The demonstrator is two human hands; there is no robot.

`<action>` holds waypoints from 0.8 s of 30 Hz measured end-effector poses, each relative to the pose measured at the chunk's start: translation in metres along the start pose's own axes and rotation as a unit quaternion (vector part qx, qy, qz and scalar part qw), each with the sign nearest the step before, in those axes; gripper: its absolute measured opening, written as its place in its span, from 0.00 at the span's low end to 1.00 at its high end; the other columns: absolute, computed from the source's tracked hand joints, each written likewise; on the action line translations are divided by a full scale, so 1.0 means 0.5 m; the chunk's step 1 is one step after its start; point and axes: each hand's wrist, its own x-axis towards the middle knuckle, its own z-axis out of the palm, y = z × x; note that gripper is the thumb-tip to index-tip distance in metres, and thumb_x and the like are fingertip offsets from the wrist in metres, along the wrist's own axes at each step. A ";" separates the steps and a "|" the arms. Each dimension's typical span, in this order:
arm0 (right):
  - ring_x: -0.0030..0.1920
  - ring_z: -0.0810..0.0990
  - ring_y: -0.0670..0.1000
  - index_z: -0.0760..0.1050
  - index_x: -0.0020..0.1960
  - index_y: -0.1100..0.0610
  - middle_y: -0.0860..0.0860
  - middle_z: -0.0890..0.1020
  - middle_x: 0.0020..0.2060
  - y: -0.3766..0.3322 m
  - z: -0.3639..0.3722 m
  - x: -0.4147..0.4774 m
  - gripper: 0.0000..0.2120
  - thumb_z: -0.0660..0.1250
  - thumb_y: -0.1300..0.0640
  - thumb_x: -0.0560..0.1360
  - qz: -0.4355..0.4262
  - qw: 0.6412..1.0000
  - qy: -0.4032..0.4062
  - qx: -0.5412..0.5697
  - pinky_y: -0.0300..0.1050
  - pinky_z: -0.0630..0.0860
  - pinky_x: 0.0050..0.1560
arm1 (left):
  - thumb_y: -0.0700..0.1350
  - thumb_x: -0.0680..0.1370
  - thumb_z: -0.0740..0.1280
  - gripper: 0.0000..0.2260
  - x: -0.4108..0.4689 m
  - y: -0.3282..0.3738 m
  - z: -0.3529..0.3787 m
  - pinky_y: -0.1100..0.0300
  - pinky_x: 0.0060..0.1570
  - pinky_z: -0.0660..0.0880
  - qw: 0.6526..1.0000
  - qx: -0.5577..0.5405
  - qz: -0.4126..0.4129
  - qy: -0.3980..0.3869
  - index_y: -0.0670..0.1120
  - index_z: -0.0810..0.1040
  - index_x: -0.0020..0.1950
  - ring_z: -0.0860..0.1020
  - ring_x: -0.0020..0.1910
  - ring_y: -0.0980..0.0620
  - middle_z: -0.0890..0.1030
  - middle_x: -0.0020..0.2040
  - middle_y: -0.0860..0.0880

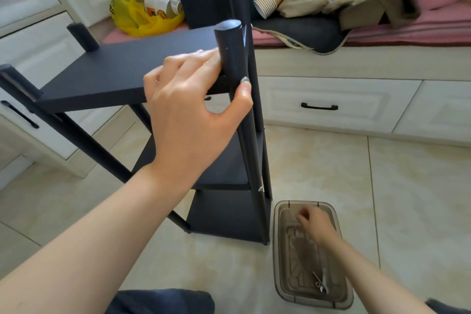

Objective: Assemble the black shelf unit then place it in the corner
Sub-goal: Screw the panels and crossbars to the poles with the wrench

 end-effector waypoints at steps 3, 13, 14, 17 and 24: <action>0.40 0.81 0.49 0.78 0.50 0.58 0.51 0.83 0.39 -0.060 -0.036 -0.033 0.04 0.66 0.59 0.80 0.018 0.974 0.065 0.216 0.40 0.78 0.41 | 0.55 0.79 0.65 0.16 0.001 0.000 -0.004 0.51 0.64 0.65 1.000 -0.012 -0.004 -0.008 0.48 0.84 0.60 0.78 0.63 0.49 0.84 0.57 0.53; 0.37 0.85 0.48 0.79 0.50 0.59 0.52 0.86 0.35 -0.311 -0.155 -0.150 0.04 0.66 0.60 0.80 -0.087 0.834 0.126 0.531 0.35 0.79 0.37 | 0.58 0.79 0.60 0.21 -0.004 0.001 -0.009 0.54 0.65 0.63 1.000 -0.001 0.002 -0.028 0.47 0.83 0.63 0.77 0.66 0.49 0.84 0.60 0.51; 0.37 0.85 0.50 0.78 0.50 0.60 0.53 0.86 0.35 -0.331 -0.167 -0.162 0.04 0.66 0.59 0.81 -0.111 0.823 0.135 0.541 0.36 0.79 0.37 | 0.58 0.79 0.60 0.21 -0.005 0.001 -0.009 0.53 0.66 0.63 1.000 0.001 0.002 -0.030 0.47 0.83 0.63 0.76 0.67 0.49 0.84 0.60 0.51; 0.40 0.85 0.51 0.77 0.51 0.58 0.53 0.86 0.37 -0.381 -0.196 -0.187 0.06 0.63 0.58 0.82 -0.175 0.806 0.160 0.543 0.38 0.80 0.41 | 0.58 0.79 0.59 0.22 -0.004 0.002 -0.011 0.54 0.66 0.63 0.999 0.006 -0.001 -0.037 0.47 0.83 0.63 0.76 0.67 0.49 0.84 0.61 0.51; 0.36 0.83 0.47 0.70 0.55 0.62 0.52 0.85 0.33 -0.438 -0.171 -0.196 0.14 0.51 0.53 0.86 -0.183 0.860 0.096 0.468 0.44 0.76 0.43 | 0.58 0.79 0.61 0.21 0.003 -0.003 -0.014 0.52 0.64 0.66 0.998 0.022 0.000 -0.050 0.49 0.82 0.65 0.77 0.67 0.50 0.84 0.60 0.53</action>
